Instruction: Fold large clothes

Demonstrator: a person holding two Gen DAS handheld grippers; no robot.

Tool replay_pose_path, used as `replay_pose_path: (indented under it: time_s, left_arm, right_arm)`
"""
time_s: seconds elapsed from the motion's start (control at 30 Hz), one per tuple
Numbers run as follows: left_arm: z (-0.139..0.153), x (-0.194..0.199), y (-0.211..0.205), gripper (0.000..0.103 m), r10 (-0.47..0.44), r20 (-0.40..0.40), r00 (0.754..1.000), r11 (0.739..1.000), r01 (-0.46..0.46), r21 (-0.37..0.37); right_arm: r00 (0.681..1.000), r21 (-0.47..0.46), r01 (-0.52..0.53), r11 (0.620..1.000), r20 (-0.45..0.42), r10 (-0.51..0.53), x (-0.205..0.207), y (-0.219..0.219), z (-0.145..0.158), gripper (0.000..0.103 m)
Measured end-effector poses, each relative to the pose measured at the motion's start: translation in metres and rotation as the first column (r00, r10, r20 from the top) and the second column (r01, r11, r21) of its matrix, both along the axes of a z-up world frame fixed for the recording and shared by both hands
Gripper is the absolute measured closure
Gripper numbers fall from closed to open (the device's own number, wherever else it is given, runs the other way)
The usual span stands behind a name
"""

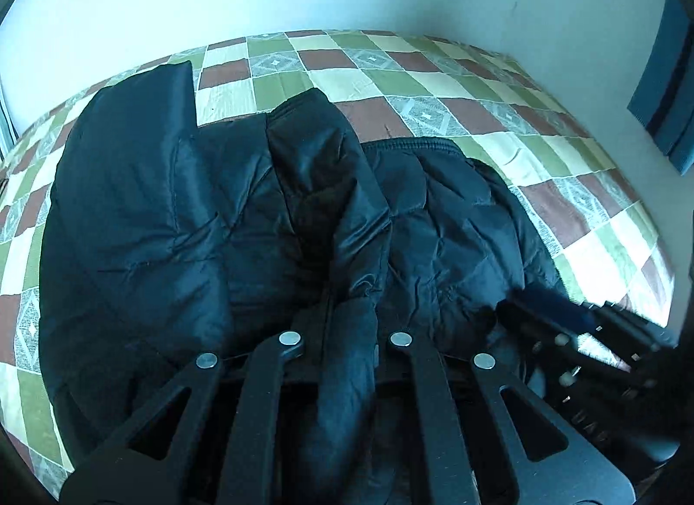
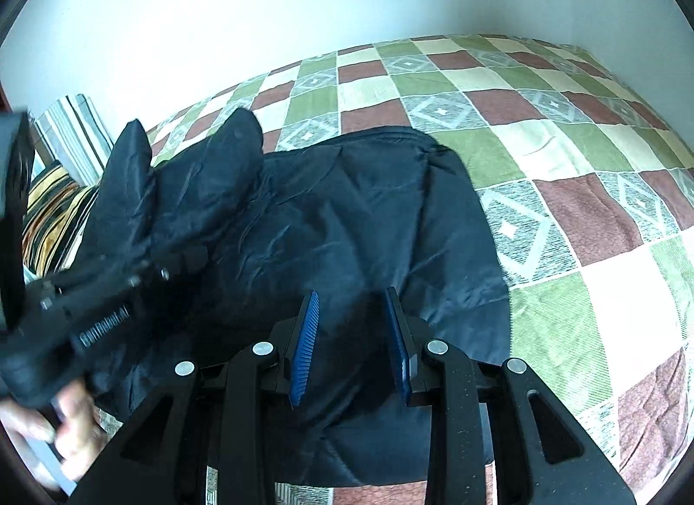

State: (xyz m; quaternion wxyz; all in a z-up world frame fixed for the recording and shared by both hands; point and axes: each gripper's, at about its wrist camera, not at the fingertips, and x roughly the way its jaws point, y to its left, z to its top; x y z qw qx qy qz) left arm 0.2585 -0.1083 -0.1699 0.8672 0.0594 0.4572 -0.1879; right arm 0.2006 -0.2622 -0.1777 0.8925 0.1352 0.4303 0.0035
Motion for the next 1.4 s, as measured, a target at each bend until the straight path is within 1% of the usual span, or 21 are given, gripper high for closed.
replay_pose_path:
  time_s: [0.2, 0.3, 0.4, 0.6, 0.7, 0.77, 0.8, 0.87, 0.93, 0.97, 1.0, 1.07, 1.13, 1.2, 1.3, 1.33, 1.37, 1.4]
  left_arm:
    - [-0.013, 0.0, -0.006, 0.094, 0.009, -0.001, 1.0, 1.0, -0.009, 0.013]
    - [-0.02, -0.004, -0.012, 0.094, 0.003, 0.023, 1.0, 0.999, -0.004, 0.032]
    - [-0.018, -0.012, -0.013, 0.094, -0.005, 0.065, 0.998, 0.999, 0.002, 0.053]
    - [0.0, -0.018, 0.0, 0.093, 0.034, 0.068, 0.997, 0.999, -0.034, -0.004]
    - [0.012, -0.024, 0.003, 0.086, 0.042, 0.088, 0.995, 0.999, -0.041, -0.013]
    - [0.022, -0.031, 0.006, 0.076, 0.049, 0.1, 0.994, 0.998, -0.046, -0.036]
    - [0.028, -0.035, 0.008, 0.074, 0.052, 0.106, 0.993, 0.998, -0.047, -0.051]
    - [0.037, -0.042, 0.008, 0.066, 0.05, 0.115, 0.992, 0.996, -0.041, -0.075]
    - [0.052, -0.054, 0.012, 0.063, 0.039, 0.131, 0.991, 0.994, -0.026, -0.103]
    - [0.062, -0.061, 0.015, 0.059, 0.041, 0.15, 0.988, 0.994, -0.024, -0.111]
    - [0.069, -0.065, 0.017, 0.058, 0.043, 0.166, 0.985, 0.993, -0.024, -0.115]
    - [0.088, -0.076, 0.029, 0.052, 0.049, 0.213, 0.976, 0.993, -0.024, -0.119]
    - [0.102, -0.083, 0.045, 0.05, 0.073, 0.254, 0.964, 0.994, -0.048, -0.103]
    - [0.111, -0.085, 0.066, 0.049, 0.108, 0.267, 0.958, 0.992, -0.085, -0.095]
    - [0.116, -0.085, 0.097, 0.049, 0.175, 0.269, 0.947, 0.983, -0.151, -0.106]
    - [0.116, -0.084, 0.111, 0.049, 0.201, 0.27, 0.942, 0.978, -0.179, -0.105]
    - [0.115, -0.082, 0.124, 0.048, 0.227, 0.273, 0.935, 0.973, -0.207, -0.102]
    - [0.113, -0.08, 0.136, 0.048, 0.254, 0.272, 0.928, 0.967, -0.235, -0.099]
  right_arm:
    - [1.0, 0.003, 0.011, 1.0, 0.005, -0.011, -0.005, -0.005, 0.003, 0.072]
    - [1.0, -0.002, 0.011, 1.0, -0.002, -0.011, -0.004, -0.006, 0.002, 0.072]
    - [1.0, -0.007, 0.012, 1.0, -0.001, -0.012, -0.006, -0.006, 0.004, 0.072]
    - [1.0, -0.009, 0.015, 1.0, 0.005, -0.015, -0.01, -0.008, 0.01, 0.072]
    - [1.0, -0.016, 0.015, 1.0, 0.013, -0.014, -0.012, -0.007, 0.014, 0.072]
    - [1.0, -0.021, 0.013, 1.0, 0.018, -0.013, -0.015, -0.005, 0.018, 0.072]
    - [1.0, -0.025, 0.013, 1.0, 0.02, -0.012, -0.017, -0.004, 0.02, 0.072]
    - [1.0, -0.03, 0.011, 0.999, 0.026, -0.01, -0.019, -0.002, 0.023, 0.071]
    - [0.999, -0.038, 0.007, 0.999, 0.035, -0.006, -0.022, 0.0, 0.028, 0.071]
    - [0.999, -0.04, 0.006, 0.999, 0.039, -0.004, -0.024, 0.002, 0.031, 0.071]
    - [0.999, -0.042, 0.002, 0.999, 0.044, 0.0, -0.025, 0.005, 0.034, 0.071]
    - [0.999, -0.044, -0.006, 0.999, 0.052, 0.008, -0.027, 0.01, 0.04, 0.071]
    - [0.998, -0.053, -0.019, 0.998, 0.063, 0.022, -0.028, 0.017, 0.046, 0.071]
    - [0.996, -0.063, -0.036, 0.997, 0.075, 0.041, -0.029, 0.027, 0.053, 0.071]
    - [0.994, -0.071, -0.062, 0.996, 0.089, 0.068, -0.028, 0.041, 0.062, 0.07]
    - [0.993, -0.075, -0.069, 0.995, 0.092, 0.075, -0.028, 0.046, 0.064, 0.066]
    - [0.991, -0.081, -0.08, 0.993, 0.1, 0.088, -0.027, 0.053, 0.068, 0.059]
    - [0.99, -0.086, -0.087, 0.992, 0.107, 0.096, -0.026, 0.059, 0.071, 0.057]
